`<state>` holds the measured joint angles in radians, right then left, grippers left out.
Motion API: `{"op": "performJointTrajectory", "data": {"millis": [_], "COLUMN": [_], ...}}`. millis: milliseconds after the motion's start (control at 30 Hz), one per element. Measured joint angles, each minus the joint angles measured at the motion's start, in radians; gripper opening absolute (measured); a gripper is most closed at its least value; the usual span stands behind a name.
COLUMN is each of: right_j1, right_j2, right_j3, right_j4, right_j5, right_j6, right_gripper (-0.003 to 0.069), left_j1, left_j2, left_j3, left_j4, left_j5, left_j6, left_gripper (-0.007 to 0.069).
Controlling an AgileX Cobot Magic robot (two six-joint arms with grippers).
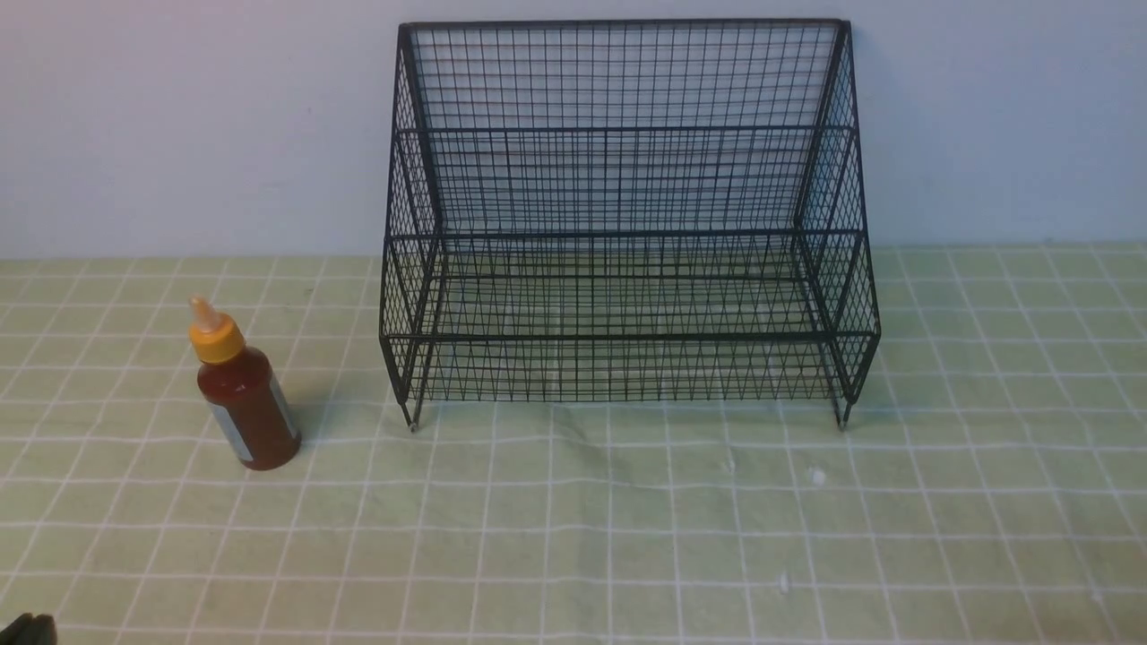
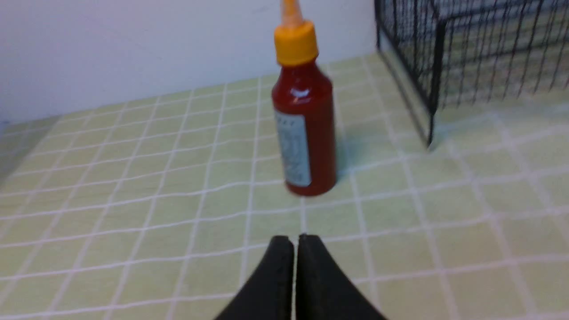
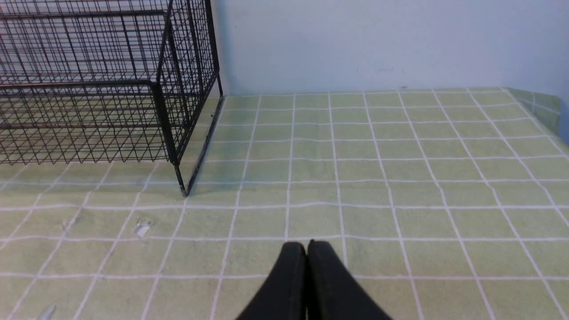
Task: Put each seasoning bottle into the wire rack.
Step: Use the left arm to grab the condiment bottle closest to it
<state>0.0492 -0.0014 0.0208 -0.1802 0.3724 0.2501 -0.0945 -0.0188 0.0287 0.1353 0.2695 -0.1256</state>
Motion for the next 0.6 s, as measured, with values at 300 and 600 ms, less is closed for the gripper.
{"op": "performJointTrajectory", "data": {"millis": [300, 600], "right_j1": [0.0, 0.0], "right_j2": [0.0, 0.0], "right_j3": [0.0, 0.0], "right_j4": [0.0, 0.0], "right_j5": [0.0, 0.0], "right_j6": [0.0, 0.0], "right_gripper": [-0.0011, -0.0011], "left_j1": [0.0, 0.0], "left_j2": [0.0, 0.198], "left_j3": [0.0, -0.377], "left_j4": [-0.162, -0.144], "left_j5": [-0.334, -0.092], "left_j6": [-0.164, -0.189], "left_gripper": [-0.0007, -0.0007]}}
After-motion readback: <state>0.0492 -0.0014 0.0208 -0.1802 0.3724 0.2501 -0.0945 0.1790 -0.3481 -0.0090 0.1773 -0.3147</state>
